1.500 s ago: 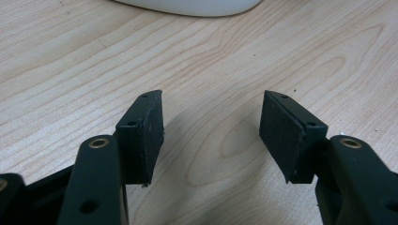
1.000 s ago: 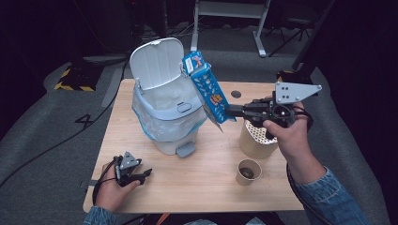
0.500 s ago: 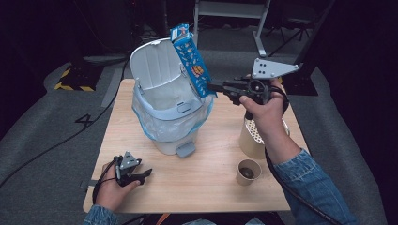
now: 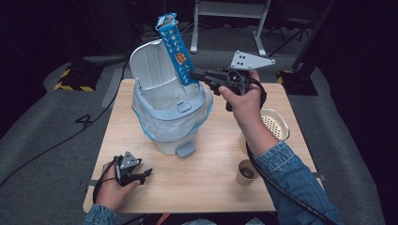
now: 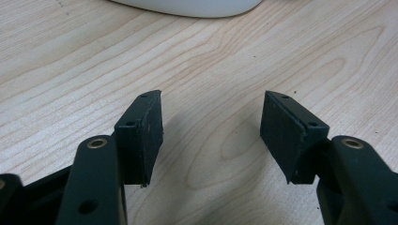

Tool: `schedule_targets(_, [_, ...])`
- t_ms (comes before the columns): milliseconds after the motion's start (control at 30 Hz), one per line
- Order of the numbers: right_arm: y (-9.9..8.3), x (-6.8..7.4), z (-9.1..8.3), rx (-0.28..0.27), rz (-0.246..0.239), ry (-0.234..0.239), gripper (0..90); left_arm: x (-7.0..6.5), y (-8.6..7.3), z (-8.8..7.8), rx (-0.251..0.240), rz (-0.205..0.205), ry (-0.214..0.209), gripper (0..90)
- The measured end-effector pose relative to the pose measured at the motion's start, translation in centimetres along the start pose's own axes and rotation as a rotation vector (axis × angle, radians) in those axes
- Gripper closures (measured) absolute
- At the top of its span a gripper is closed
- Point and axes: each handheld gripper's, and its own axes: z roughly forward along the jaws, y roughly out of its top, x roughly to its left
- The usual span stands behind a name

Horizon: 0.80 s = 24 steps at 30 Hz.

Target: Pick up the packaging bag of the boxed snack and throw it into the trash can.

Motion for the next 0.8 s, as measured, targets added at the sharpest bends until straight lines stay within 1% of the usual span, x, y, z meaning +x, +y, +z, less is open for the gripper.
schedule_targets(167, [-0.4,0.3,0.9,0.000,-0.013,-0.015,90.0,0.0,0.0,0.0,-0.001,-0.004,-0.002,39.7])
schedule_targets(333, [-1.0,0.3,1.4,-0.002,-0.028,-0.062,90.0,0.0,0.0,0.0,-0.001,-0.003,-0.002,39.6])
schedule_targets(467, [-1.6,0.2,1.9,0.009,-0.018,-0.077,90.0,0.0,0.0,0.0,-0.001,-0.002,-0.002,39.6])
schedule_targets(600, [-2.1,0.2,2.7,0.031,-0.026,-0.100,90.0,0.0,0.0,0.0,-0.001,-0.003,-0.002,39.6])
schedule_targets(800, [-2.7,0.3,3.6,0.037,-0.006,-0.119,88.3,0.0,0.0,0.0,-0.001,0.004,-0.002,39.3])
